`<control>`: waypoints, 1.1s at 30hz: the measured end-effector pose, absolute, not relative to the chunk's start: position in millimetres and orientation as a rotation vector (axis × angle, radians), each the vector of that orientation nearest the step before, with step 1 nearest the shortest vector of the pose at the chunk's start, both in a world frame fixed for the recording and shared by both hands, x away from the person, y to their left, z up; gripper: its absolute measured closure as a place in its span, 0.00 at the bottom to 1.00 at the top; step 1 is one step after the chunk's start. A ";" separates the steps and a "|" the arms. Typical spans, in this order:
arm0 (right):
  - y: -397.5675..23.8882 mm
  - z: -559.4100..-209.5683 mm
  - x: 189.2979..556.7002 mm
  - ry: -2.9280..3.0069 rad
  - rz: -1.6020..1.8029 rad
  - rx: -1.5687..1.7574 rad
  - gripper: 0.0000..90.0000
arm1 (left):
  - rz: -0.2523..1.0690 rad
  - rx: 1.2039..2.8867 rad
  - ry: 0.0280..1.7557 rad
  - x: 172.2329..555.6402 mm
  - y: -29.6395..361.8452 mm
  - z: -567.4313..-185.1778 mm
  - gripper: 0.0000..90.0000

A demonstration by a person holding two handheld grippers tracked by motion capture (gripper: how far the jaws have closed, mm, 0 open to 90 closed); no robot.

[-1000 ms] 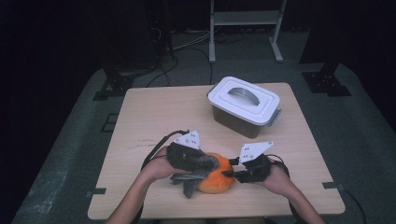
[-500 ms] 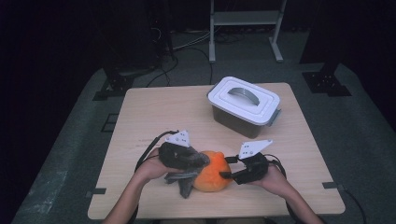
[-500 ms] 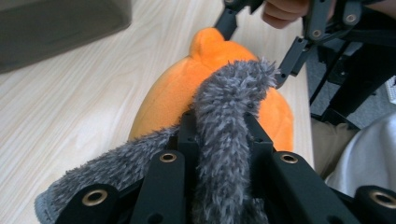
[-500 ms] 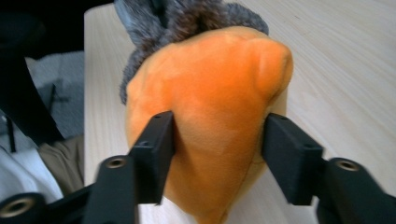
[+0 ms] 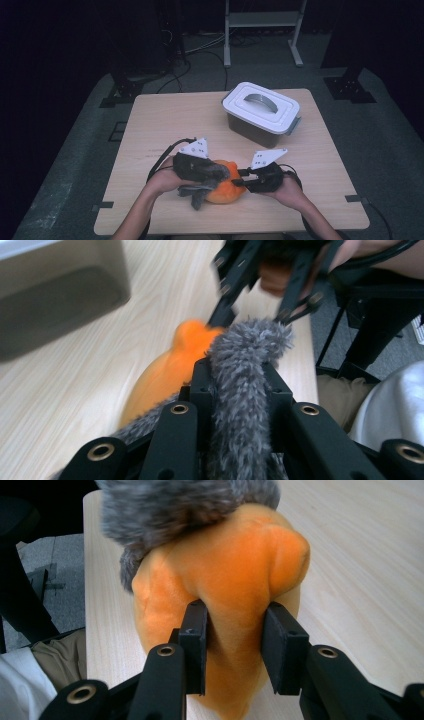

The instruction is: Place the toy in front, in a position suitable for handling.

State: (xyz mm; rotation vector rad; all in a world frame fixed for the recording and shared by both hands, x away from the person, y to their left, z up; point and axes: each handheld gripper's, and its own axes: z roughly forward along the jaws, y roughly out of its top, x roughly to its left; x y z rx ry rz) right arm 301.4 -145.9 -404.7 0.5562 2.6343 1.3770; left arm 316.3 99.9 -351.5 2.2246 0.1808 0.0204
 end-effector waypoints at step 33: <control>-155.5 -415.8 305.7 2.643 1.371 0.590 0.73 | 0.010 2.264 0.342 323.0 143.9 -388.3 0.82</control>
